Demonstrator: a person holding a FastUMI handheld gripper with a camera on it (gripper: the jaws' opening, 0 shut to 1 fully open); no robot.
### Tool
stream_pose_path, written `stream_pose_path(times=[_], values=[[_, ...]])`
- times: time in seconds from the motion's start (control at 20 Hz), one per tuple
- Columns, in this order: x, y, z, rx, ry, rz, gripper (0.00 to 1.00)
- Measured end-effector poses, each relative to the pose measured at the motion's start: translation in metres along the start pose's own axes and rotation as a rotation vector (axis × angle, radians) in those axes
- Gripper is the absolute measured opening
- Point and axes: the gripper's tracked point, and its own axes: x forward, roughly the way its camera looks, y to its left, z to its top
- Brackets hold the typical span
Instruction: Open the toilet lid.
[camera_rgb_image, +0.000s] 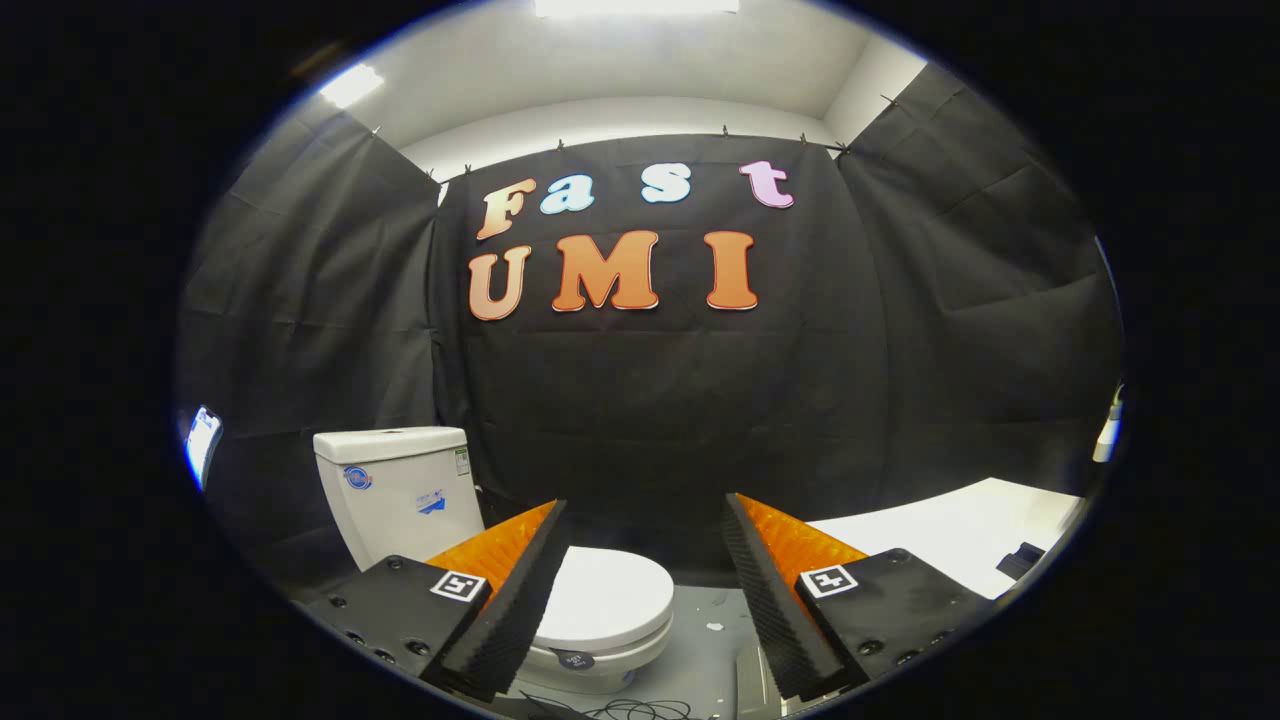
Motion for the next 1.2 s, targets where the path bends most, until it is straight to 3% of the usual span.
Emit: stream_pose_path(times=[1.2], values=[[-0.003,-0.013,0.018,0.079,-0.045,-0.027,0.98]])
